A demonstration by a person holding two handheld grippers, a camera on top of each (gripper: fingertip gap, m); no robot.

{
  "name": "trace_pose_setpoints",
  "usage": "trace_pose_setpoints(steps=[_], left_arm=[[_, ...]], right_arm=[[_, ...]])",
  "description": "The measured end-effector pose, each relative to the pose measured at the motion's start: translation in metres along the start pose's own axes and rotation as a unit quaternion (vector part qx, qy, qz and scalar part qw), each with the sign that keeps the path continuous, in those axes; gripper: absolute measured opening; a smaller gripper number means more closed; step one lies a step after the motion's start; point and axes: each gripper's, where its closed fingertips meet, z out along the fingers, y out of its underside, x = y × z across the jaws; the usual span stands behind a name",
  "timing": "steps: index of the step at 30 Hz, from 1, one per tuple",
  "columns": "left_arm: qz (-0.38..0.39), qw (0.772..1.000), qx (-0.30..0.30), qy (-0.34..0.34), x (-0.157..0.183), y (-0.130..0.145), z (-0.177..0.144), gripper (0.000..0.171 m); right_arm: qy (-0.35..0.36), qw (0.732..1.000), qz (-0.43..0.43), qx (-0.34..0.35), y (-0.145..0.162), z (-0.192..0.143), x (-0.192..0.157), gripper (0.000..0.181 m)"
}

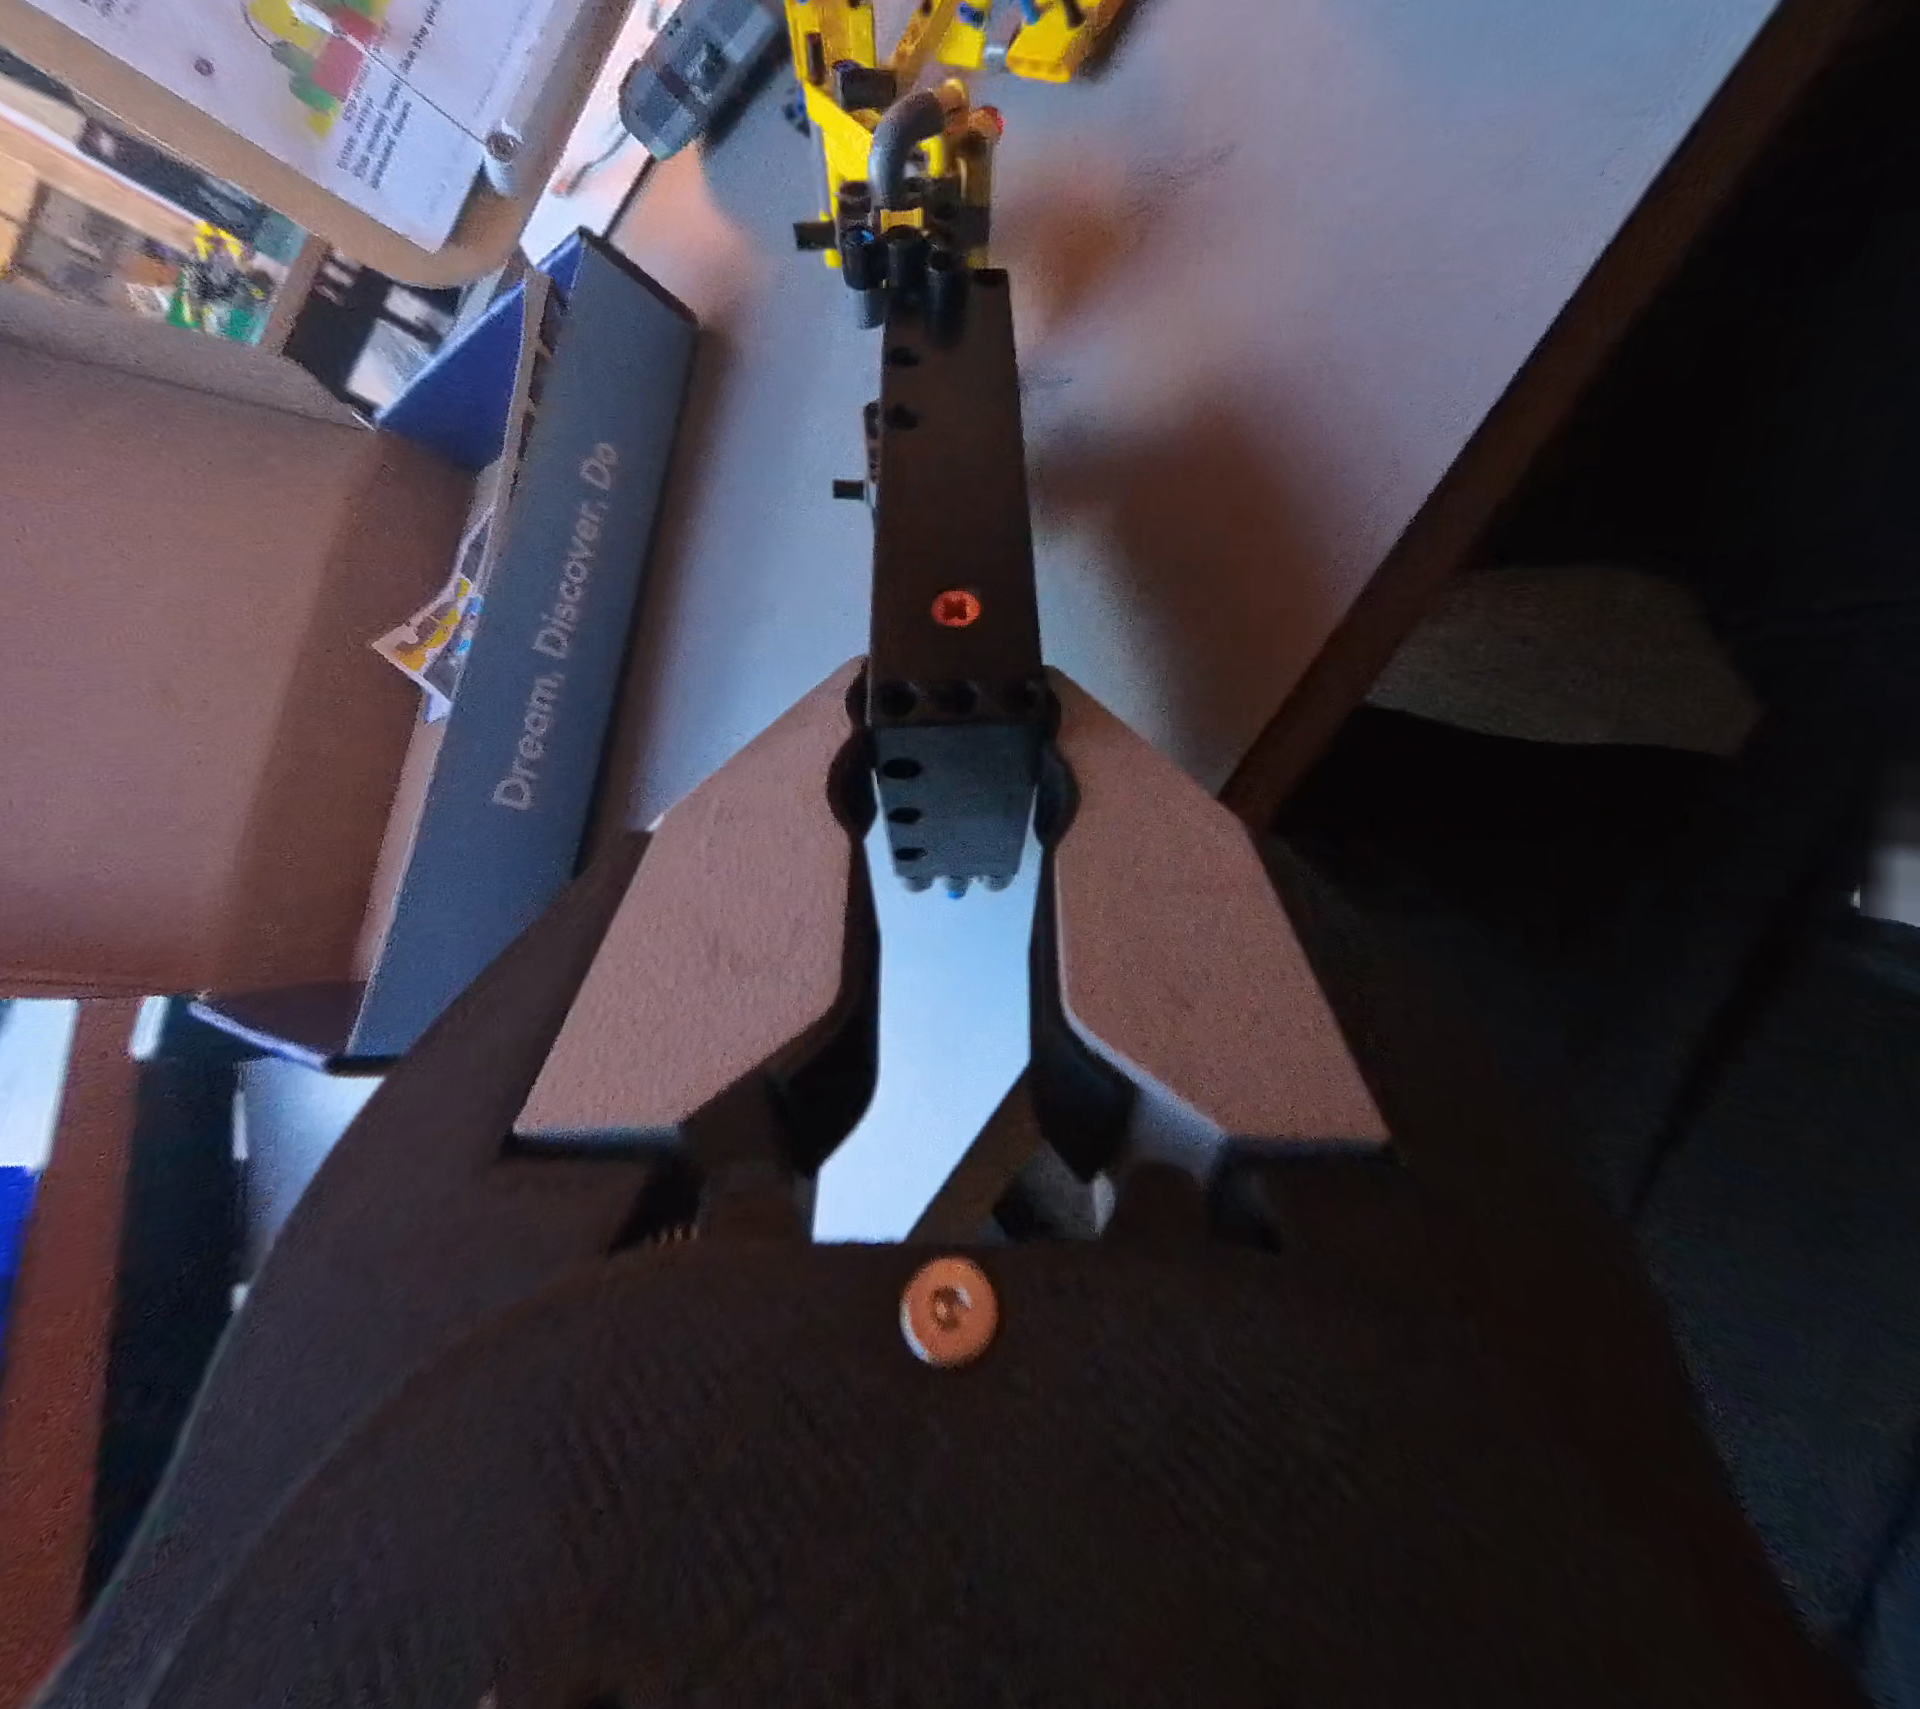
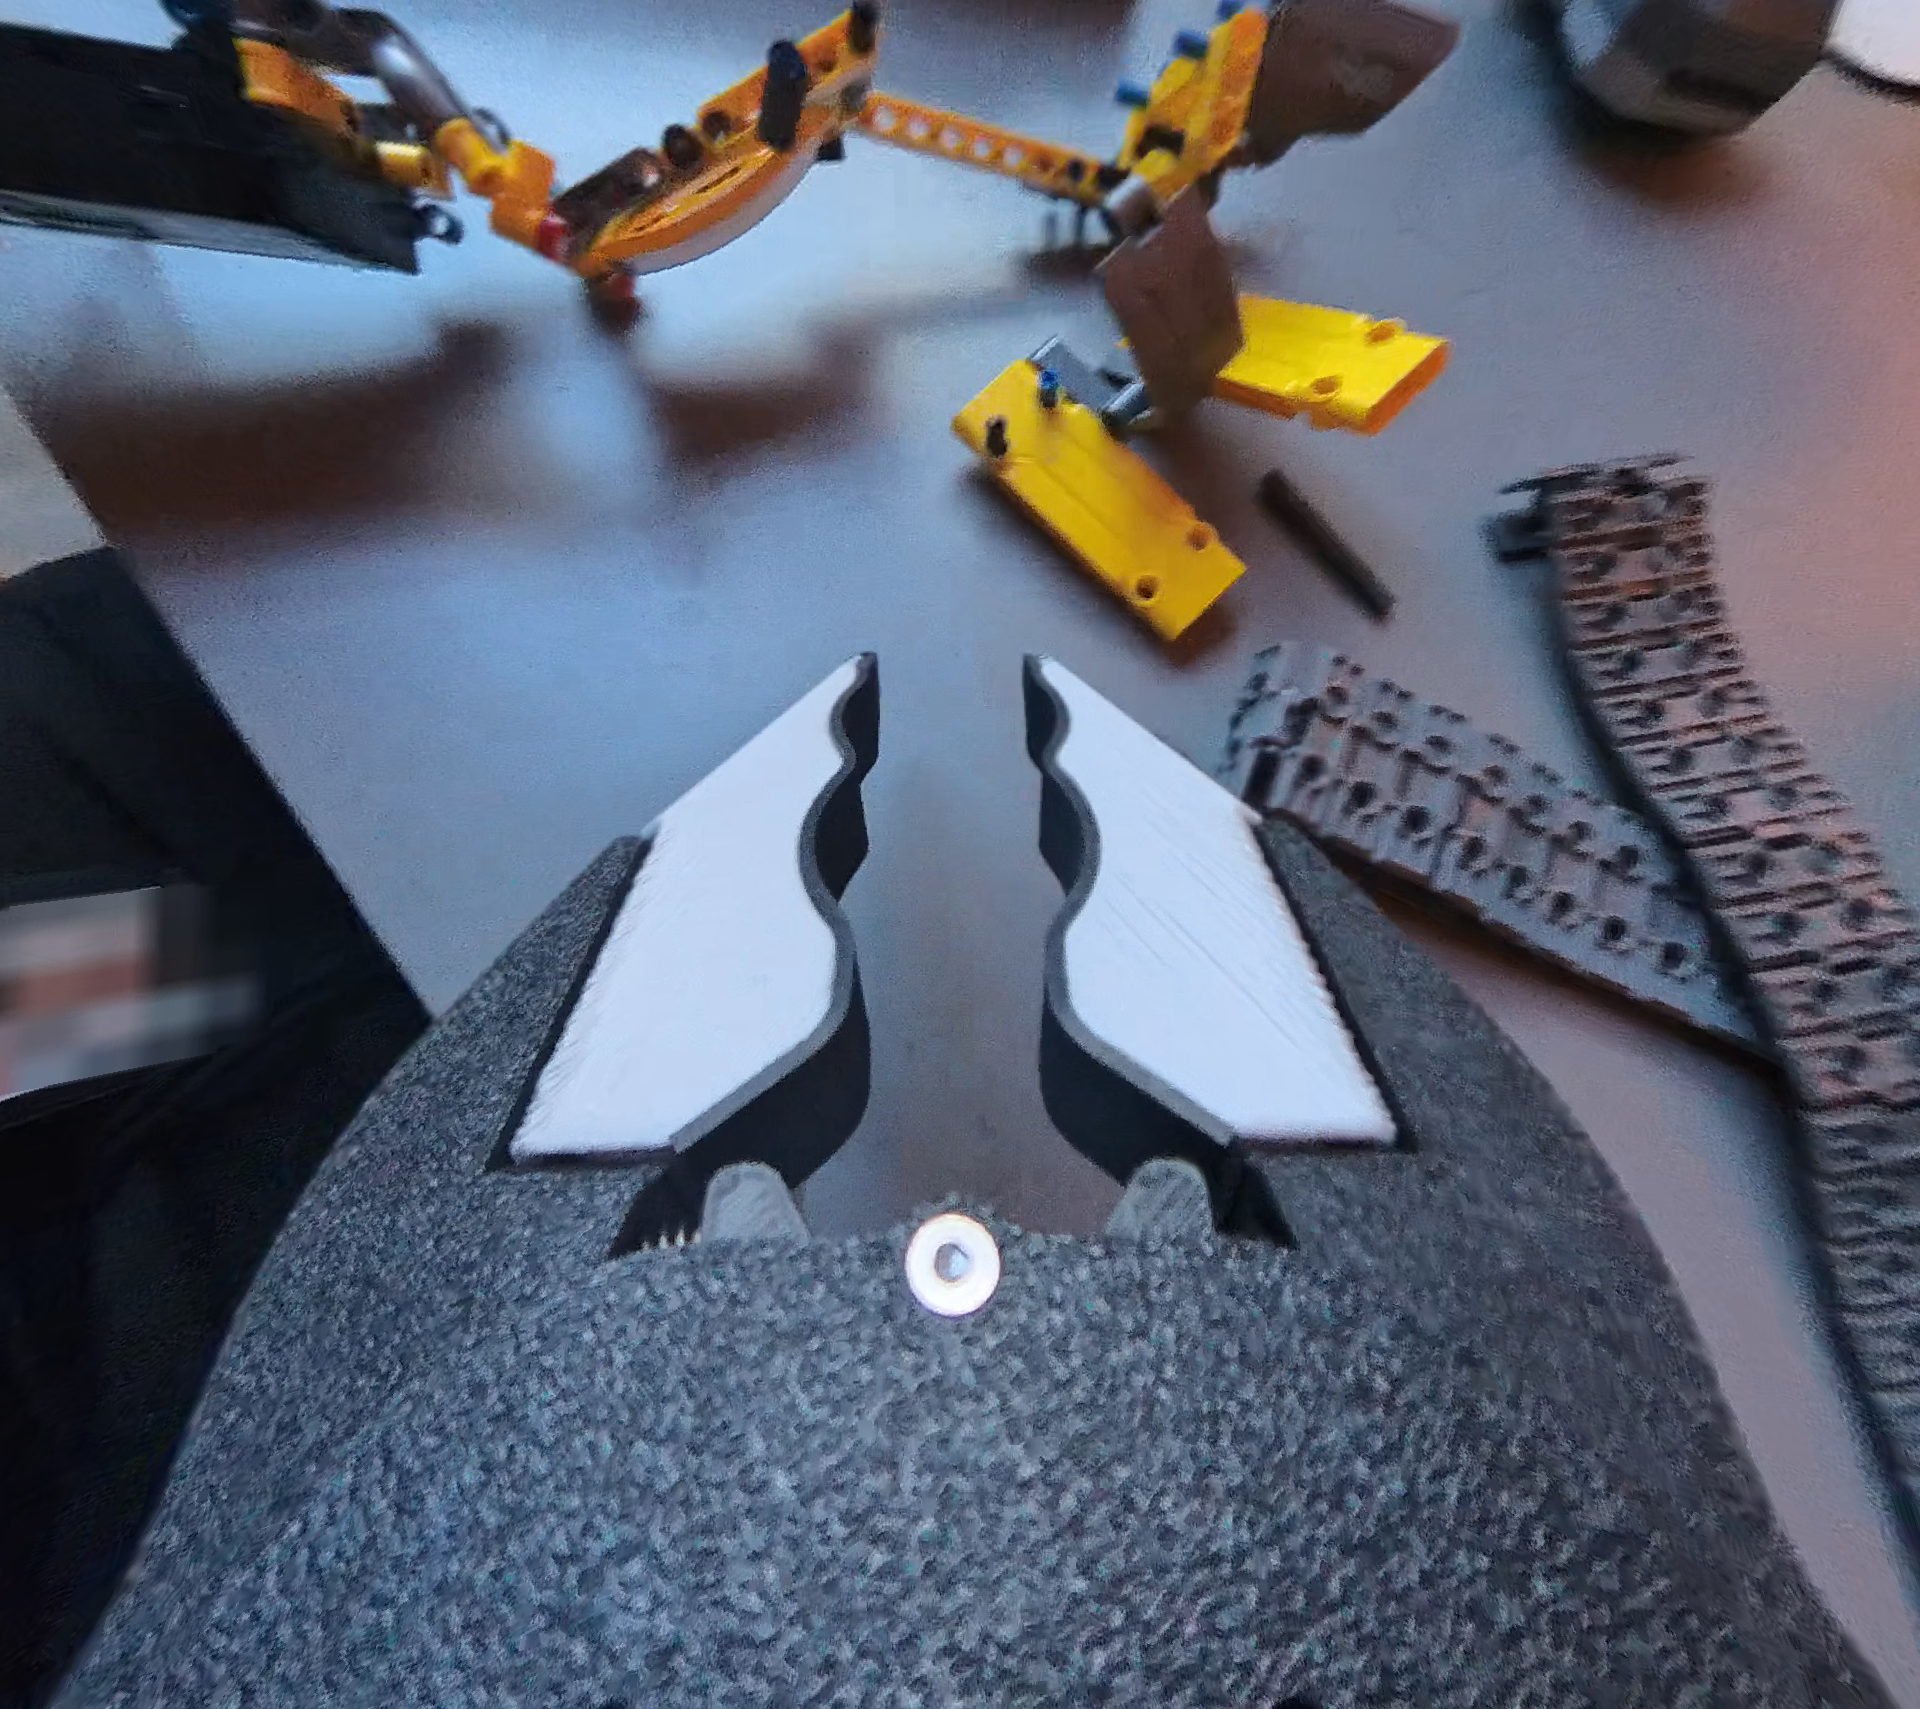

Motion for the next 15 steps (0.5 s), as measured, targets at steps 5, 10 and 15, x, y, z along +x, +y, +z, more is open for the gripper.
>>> trace_pose_setpoints(steps=[5, 10, 15], left_arm=[[-0.015, 0.999, -0.004, -0.033, -0.014, 0.018, -0.005, 0.026], [-0.010, 0.999, -0.007, -0.043, -0.014, 0.023, -0.009, 0.026], [-0.010, 0.998, -0.024, -0.062, -0.023, 0.031, -0.007, 0.026]], right_arm=[[0.058, 0.997, -0.036, 0.023, -0.027, 0.005, 0.033, 0.050], [0.033, 0.997, -0.061, 0.020, -0.047, 0.037, 0.040, 0.051], [0.061, 0.994, -0.090, -0.017, -0.043, 0.053, 0.055, 0.020]])
